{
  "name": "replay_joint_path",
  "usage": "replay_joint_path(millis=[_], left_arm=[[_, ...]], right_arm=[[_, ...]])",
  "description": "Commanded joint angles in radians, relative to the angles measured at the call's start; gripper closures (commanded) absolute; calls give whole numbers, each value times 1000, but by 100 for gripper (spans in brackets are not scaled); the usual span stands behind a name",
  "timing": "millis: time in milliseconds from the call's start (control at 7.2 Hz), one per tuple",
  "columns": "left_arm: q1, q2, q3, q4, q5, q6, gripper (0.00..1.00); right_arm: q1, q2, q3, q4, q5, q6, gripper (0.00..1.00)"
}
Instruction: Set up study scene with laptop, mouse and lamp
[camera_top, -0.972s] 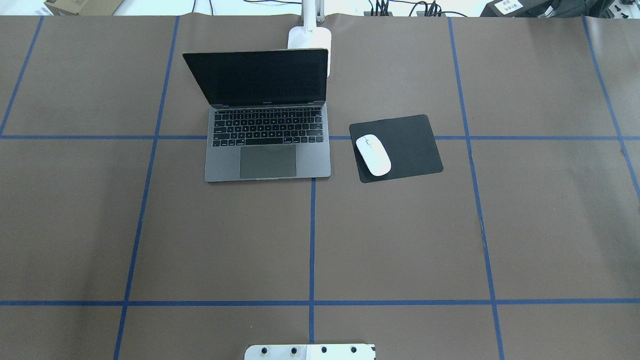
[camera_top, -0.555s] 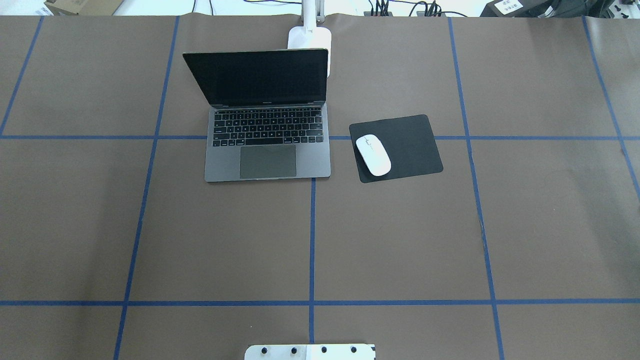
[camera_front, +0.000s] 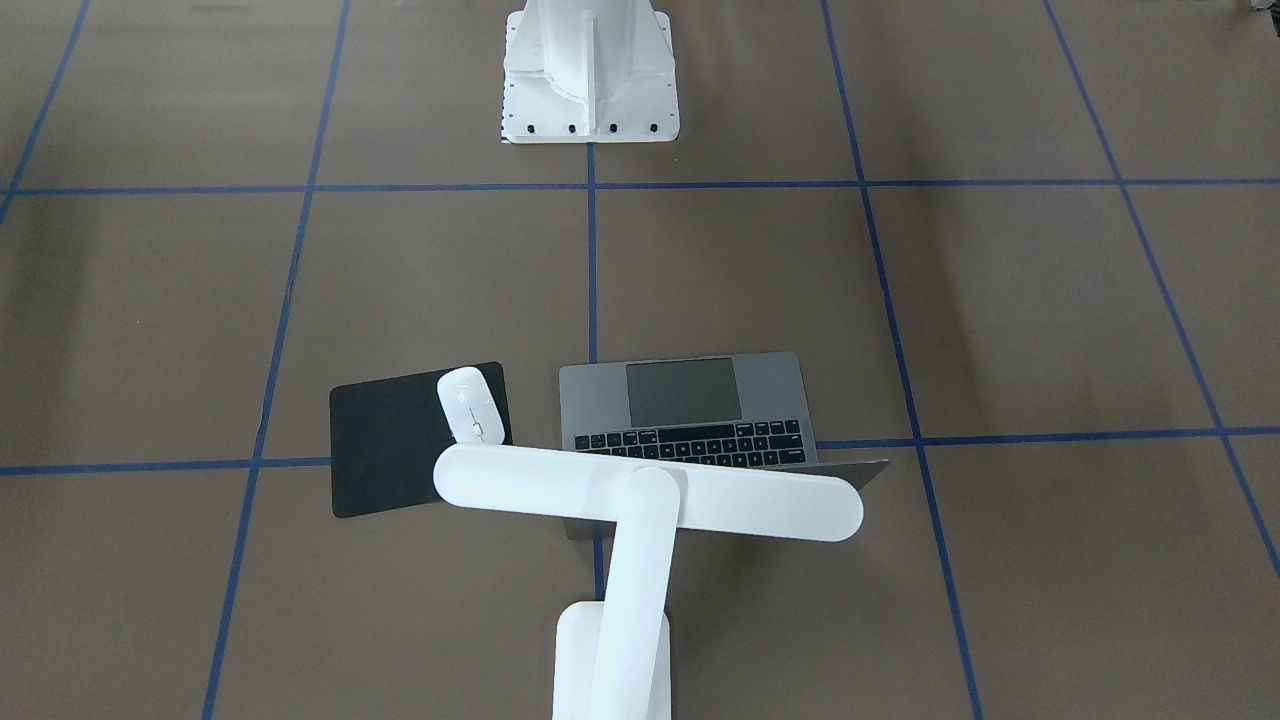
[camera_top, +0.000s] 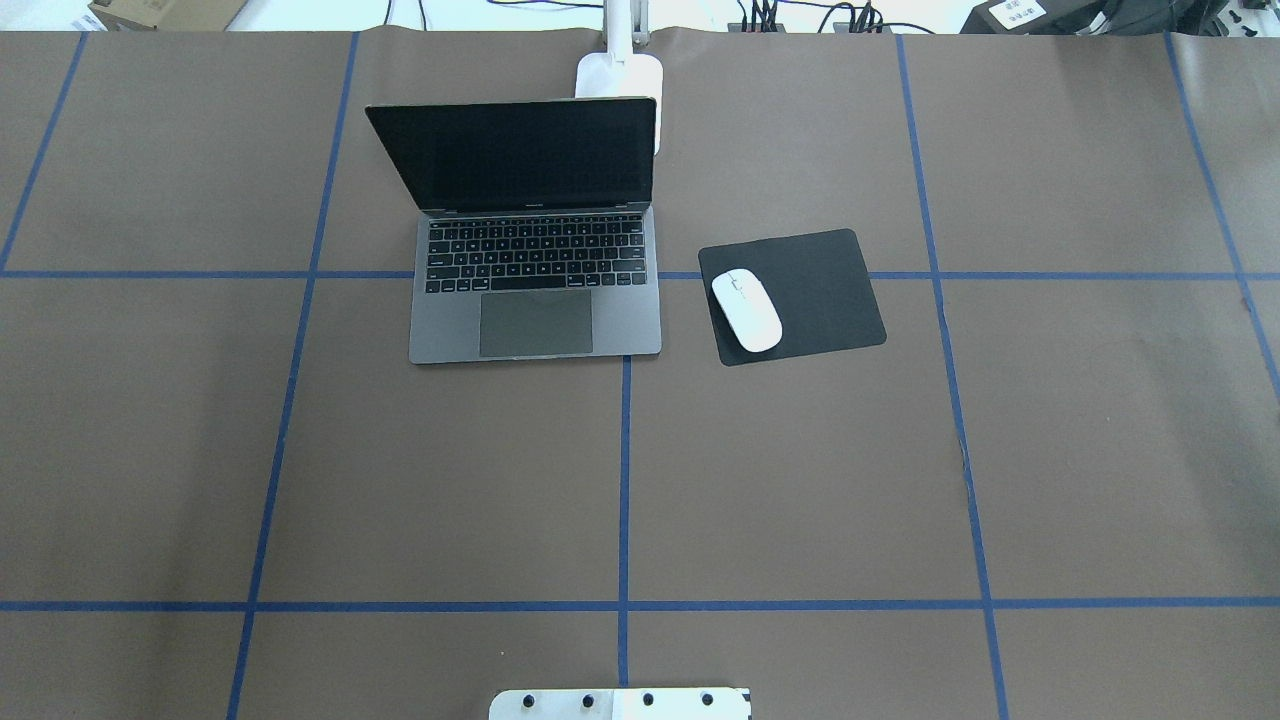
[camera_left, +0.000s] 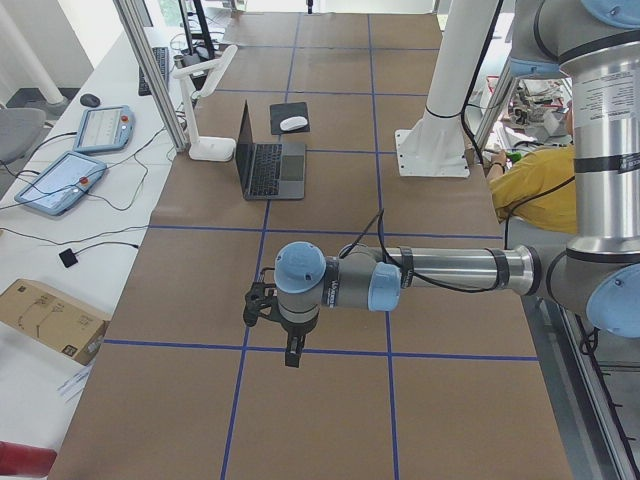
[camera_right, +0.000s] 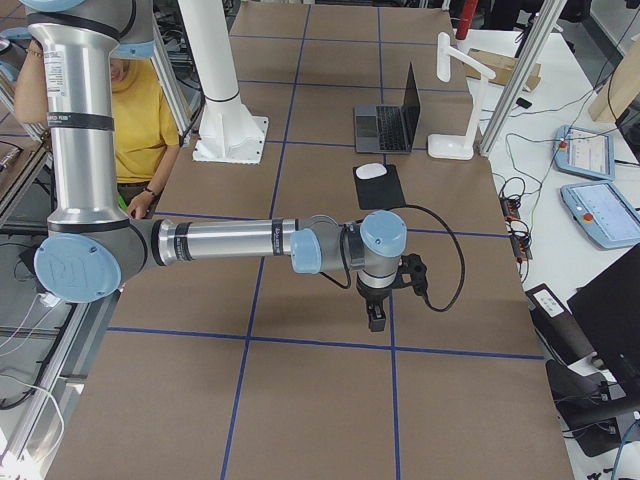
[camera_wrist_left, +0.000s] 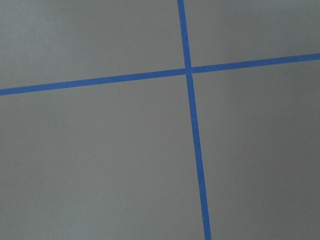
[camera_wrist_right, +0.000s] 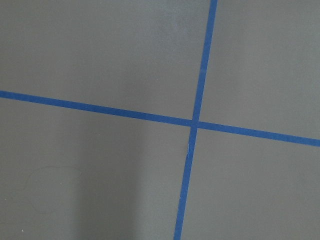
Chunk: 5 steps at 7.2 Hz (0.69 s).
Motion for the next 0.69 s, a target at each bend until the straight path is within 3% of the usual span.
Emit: replay_joint_path(millis=[0, 555], left_arm=[[0, 0, 0, 0, 0, 2, 0], [0, 0, 0, 2, -2, 0, 0]], right_arm=[[-3, 0, -2, 0, 0, 0, 0], [-10, 0, -3, 0, 2, 0, 0]])
